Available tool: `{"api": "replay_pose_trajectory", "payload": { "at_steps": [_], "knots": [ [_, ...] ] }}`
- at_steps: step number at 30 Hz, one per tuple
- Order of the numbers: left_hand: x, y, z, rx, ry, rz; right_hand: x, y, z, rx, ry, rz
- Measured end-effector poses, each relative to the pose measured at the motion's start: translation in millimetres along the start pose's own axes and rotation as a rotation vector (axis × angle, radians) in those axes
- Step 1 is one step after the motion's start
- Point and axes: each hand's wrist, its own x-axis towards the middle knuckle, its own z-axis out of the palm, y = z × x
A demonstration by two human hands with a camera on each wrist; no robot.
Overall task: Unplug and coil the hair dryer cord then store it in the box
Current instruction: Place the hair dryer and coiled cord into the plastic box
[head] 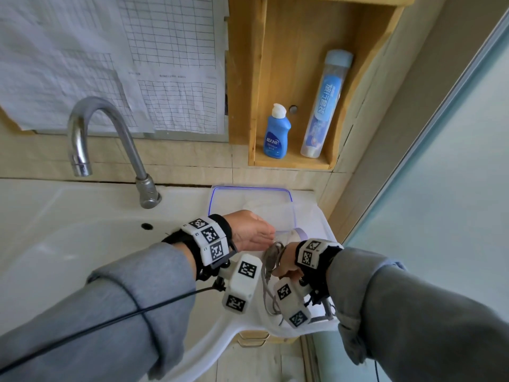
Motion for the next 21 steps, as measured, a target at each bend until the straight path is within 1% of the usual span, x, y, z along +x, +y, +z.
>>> {"api": "replay_pose_trajectory", "payload": {
  "at_steps": [1,4,5,7,9,11,12,14,15,16,17,18,21],
  "knots": [
    [-0.1,0.9,0.0,0.001,-0.008,-0.008,0.8,1.7,0.5,0.022,0.000,-0.016],
    [0.1,3.0,2.0,0.010,-0.004,-0.027,3.3,5.1,0.6,0.210,-0.022,-0.039],
    [1.1,3.4,2.8,0.014,0.001,-0.027,3.5,6.6,1.2,0.219,-0.022,-0.036],
    [1.2,4.4,3.8,0.025,0.011,-0.022,3.1,9.2,0.1,0.151,-0.024,-0.017],
    [0.4,6.2,4.3,0.033,0.042,-0.001,-4.8,14.6,-7.7,0.136,0.013,-0.006],
    [2.3,9.0,3.0,0.051,0.121,0.037,-14.8,24.3,-20.3,0.096,0.086,-0.008],
    [3.5,11.0,3.0,0.108,0.184,0.057,-18.6,30.1,-25.6,0.086,0.109,0.005],
    [5.2,14.6,1.0,0.351,0.332,0.087,-23.4,38.9,-29.6,0.043,0.157,0.054],
    [4.2,15.8,0.5,0.489,0.390,0.082,-25.4,39.6,-27.4,-0.029,0.169,0.073],
    [2.3,16.7,0.1,0.591,0.434,0.050,-25.6,39.4,-23.4,-0.105,0.181,0.081],
    [2.0,15.9,-1.1,0.637,0.460,0.007,-27.9,37.7,-19.3,-0.161,0.196,0.071],
    [3.8,14.2,-2.1,0.634,0.467,-0.041,-29.4,35.5,-16.1,-0.190,0.184,0.063],
    [8.3,9.8,-0.3,0.440,0.407,-0.144,-25.2,29.5,-9.1,-0.367,0.114,0.060]
  ]
}}
